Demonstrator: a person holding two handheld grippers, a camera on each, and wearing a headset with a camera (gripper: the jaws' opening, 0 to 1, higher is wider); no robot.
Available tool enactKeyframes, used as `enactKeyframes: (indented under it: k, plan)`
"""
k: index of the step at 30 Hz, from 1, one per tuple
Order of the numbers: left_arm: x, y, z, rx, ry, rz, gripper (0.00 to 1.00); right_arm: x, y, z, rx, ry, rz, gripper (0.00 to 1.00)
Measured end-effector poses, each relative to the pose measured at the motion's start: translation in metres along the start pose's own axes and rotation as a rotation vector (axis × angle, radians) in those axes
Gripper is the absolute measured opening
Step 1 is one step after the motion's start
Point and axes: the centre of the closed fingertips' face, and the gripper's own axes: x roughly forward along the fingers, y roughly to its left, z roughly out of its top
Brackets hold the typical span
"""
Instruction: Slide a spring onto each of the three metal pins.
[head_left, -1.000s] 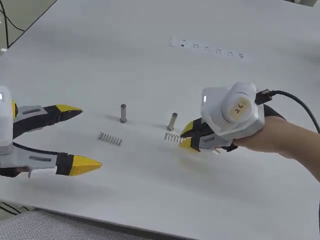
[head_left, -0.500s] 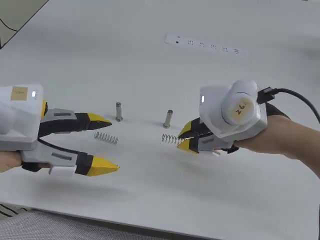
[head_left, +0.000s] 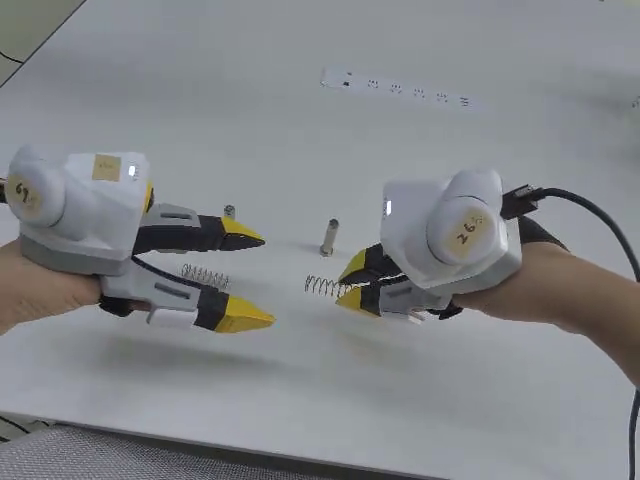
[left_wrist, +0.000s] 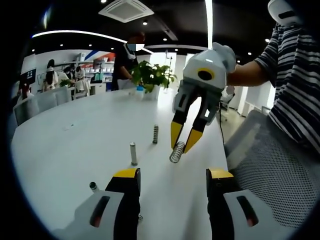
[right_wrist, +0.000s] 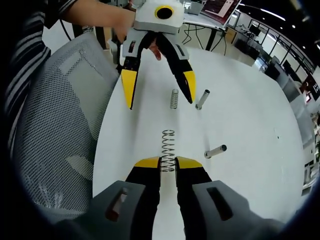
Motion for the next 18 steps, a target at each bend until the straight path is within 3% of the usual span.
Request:
enactKeyframes:
  k: [3, 13, 18]
  plan:
    - [0.009, -0.006, 0.002, 0.027, 0.008, -0.024, 0.46, 0.000, 0.003, 0.003, -0.007, -0.004, 0.001, 0.13]
    - [0.020, -0.008, 0.007, 0.032, -0.001, -0.062, 0.29, -0.001, 0.007, 0.010, -0.023, -0.012, 0.005, 0.13]
    - [0.026, -0.012, 0.008, 0.039, -0.005, -0.076, 0.27, -0.003, 0.007, 0.015, -0.027, -0.022, 0.004, 0.13]
